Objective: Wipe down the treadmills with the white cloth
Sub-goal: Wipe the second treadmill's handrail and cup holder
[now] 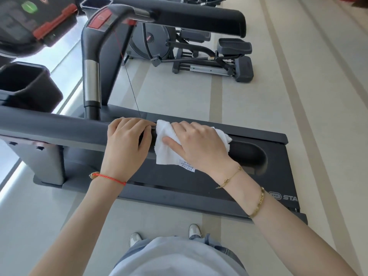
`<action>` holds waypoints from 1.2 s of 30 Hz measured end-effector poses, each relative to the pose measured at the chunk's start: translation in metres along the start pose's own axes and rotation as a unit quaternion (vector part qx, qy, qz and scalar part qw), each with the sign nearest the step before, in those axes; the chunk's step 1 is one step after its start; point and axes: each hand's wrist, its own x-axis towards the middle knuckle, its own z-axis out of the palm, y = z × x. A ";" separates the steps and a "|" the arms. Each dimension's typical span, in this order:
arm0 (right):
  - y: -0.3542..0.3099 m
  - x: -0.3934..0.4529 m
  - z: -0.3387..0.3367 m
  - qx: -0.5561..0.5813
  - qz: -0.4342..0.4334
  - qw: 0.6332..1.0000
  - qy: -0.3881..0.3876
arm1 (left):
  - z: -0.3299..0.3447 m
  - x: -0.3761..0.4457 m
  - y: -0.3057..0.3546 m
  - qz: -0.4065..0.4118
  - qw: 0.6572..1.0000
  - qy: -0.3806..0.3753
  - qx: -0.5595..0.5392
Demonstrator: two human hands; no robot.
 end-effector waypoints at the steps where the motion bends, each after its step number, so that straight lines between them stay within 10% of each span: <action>1: -0.008 0.006 0.001 -0.003 -0.001 1.000 0.006 | -0.005 0.000 -0.011 0.001 1.000 -0.003 0.001; 21: -0.170 0.104 0.036 -0.048 0.039 0.987 0.149 | -0.089 0.006 -0.195 0.038 0.999 -0.017 -0.026; 36: -0.236 0.161 0.037 -0.002 -0.030 0.998 0.050 | -0.113 0.008 -0.262 -0.023 0.999 0.027 -0.032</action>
